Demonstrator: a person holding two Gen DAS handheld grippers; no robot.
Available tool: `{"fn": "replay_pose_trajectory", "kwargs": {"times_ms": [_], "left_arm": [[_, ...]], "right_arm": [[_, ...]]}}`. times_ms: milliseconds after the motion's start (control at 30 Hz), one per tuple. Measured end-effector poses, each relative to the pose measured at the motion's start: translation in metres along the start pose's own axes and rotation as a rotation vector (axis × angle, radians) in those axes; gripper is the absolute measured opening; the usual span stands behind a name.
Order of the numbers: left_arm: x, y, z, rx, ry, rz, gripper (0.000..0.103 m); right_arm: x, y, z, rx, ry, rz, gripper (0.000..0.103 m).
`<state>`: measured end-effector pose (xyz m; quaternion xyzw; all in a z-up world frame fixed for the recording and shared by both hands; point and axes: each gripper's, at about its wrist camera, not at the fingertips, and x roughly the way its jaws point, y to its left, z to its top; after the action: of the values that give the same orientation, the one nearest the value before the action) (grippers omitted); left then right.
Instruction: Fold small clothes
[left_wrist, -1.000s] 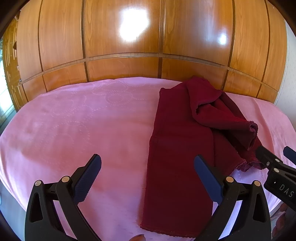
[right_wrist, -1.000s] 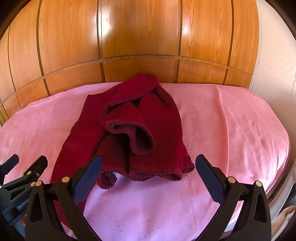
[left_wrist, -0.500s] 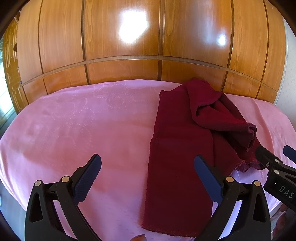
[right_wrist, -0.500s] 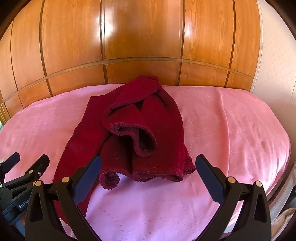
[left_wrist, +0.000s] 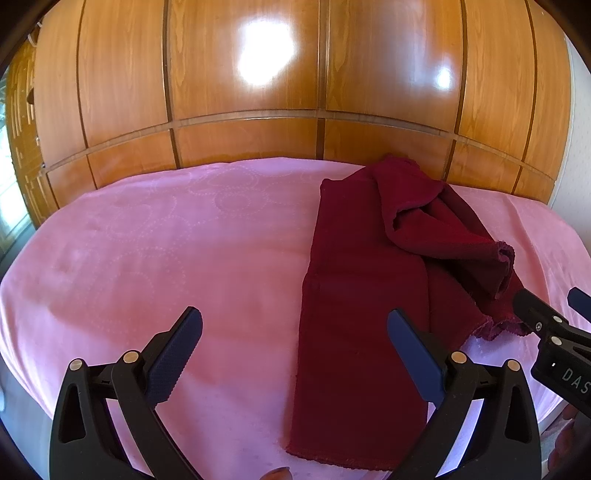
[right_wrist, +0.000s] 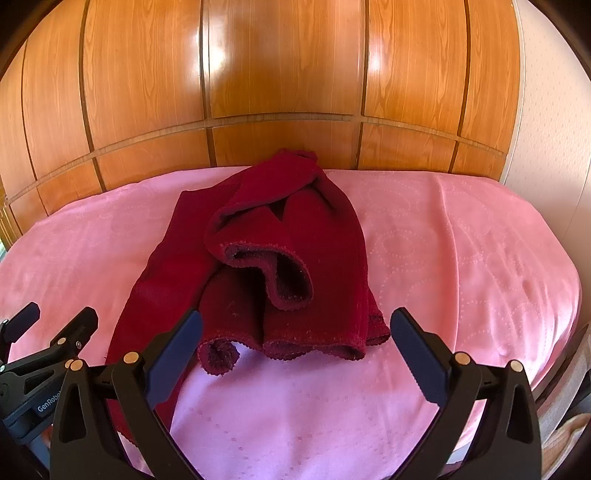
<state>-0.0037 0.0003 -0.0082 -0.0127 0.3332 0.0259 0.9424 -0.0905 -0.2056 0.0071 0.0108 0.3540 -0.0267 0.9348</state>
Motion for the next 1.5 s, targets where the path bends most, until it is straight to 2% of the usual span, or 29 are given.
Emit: {"fn": "replay_pose_trajectory", "kwargs": {"times_ms": [1100,1267,1367,1400,1433,1467,1500], "left_arm": [[0.006,0.002,-0.004,0.012,0.028,0.003,0.099],[0.015,0.000,-0.009,0.030,0.064,-0.016,0.099],[0.021,0.002,-0.015,0.041,0.092,-0.061,0.099],[0.023,0.004,-0.017,0.045,0.109,-0.094,0.099],[0.024,0.004,-0.019,0.045,0.118,-0.112,0.099],[0.026,0.005,-0.021,0.042,0.132,-0.132,0.099],[0.028,0.007,-0.024,0.035,0.148,-0.157,0.099]], "right_arm": [[-0.004,-0.004,0.005,-0.009,-0.045,0.063,0.101],[-0.001,-0.010,0.010,-0.005,-0.059,0.106,0.101],[0.006,-0.019,0.018,0.014,-0.046,0.128,0.101],[0.008,-0.021,0.022,0.015,-0.038,0.147,0.096],[0.011,-0.022,0.028,0.002,-0.038,0.171,0.081],[0.012,-0.019,0.032,-0.017,-0.042,0.175,0.075],[0.016,-0.014,0.038,-0.050,-0.048,0.176,0.072]]}}
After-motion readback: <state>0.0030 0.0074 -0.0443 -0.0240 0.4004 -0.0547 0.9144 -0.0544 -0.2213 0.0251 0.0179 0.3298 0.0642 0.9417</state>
